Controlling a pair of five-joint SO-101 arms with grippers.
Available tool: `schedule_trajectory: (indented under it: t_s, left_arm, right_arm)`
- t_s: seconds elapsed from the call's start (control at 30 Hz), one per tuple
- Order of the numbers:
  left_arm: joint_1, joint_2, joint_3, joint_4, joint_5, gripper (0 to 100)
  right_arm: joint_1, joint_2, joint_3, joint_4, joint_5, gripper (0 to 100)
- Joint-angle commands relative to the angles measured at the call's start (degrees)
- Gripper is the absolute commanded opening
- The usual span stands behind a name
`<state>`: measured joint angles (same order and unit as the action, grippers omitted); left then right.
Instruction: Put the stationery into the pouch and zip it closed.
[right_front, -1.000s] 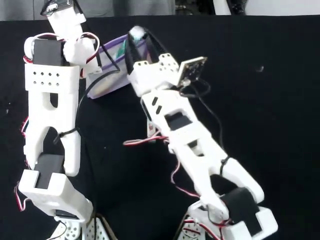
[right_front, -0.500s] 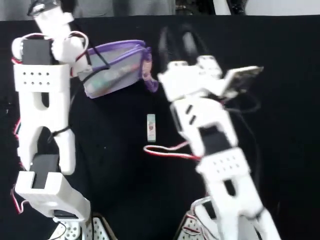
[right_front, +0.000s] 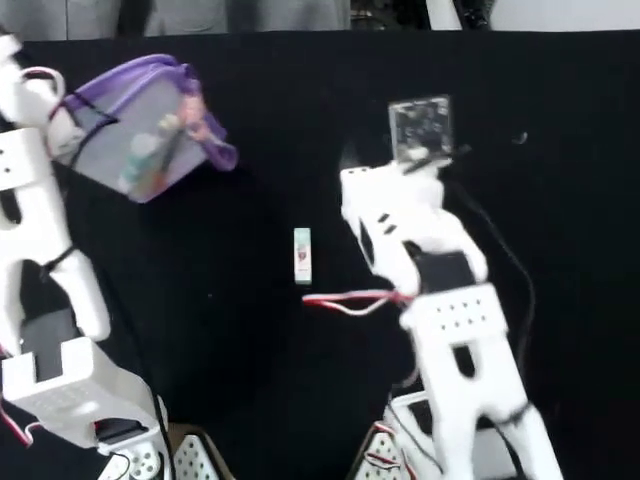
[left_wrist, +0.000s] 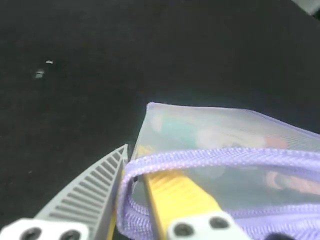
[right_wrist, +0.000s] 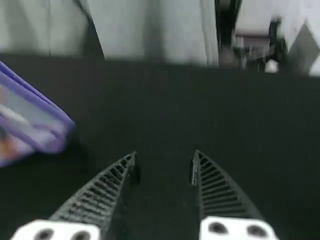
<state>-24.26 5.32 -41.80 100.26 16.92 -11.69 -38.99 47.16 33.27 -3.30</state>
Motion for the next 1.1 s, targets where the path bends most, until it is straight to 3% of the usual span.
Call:
schedule_trajectory:
  t_s: [0.0, 0.17, 0.37, 0.63, 0.8, 1.07]
  left_arm:
    - [-2.59, -0.44, -3.91, -1.32, -0.79, 3]
    - [-2.42, -0.35, -3.74, -1.14, -0.79, 3]
    - [-2.24, -0.35, -3.65, -0.97, -0.79, 3]
    - [-2.24, -0.35, -3.65, -0.88, -0.70, 3]
    - [-2.24, -0.35, -3.65, -0.88, -0.70, 3]
    - [-0.13, -0.35, -3.12, -0.79, -0.70, 3]
  right_arm:
    - [0.62, 7.43, -3.56, 0.18, -2.99, 15.9]
    - [-0.26, 16.22, -5.67, 1.93, -9.85, 15.9]
    - [-7.56, 30.90, -15.34, 8.18, -10.11, 15.9]
    - [-8.26, 51.12, -32.13, 16.79, -11.34, 15.9]
    - [-8.70, 54.90, -38.73, 23.21, -15.03, 15.9]
    - [-14.33, 57.10, -39.43, 23.21, -14.68, 15.9]
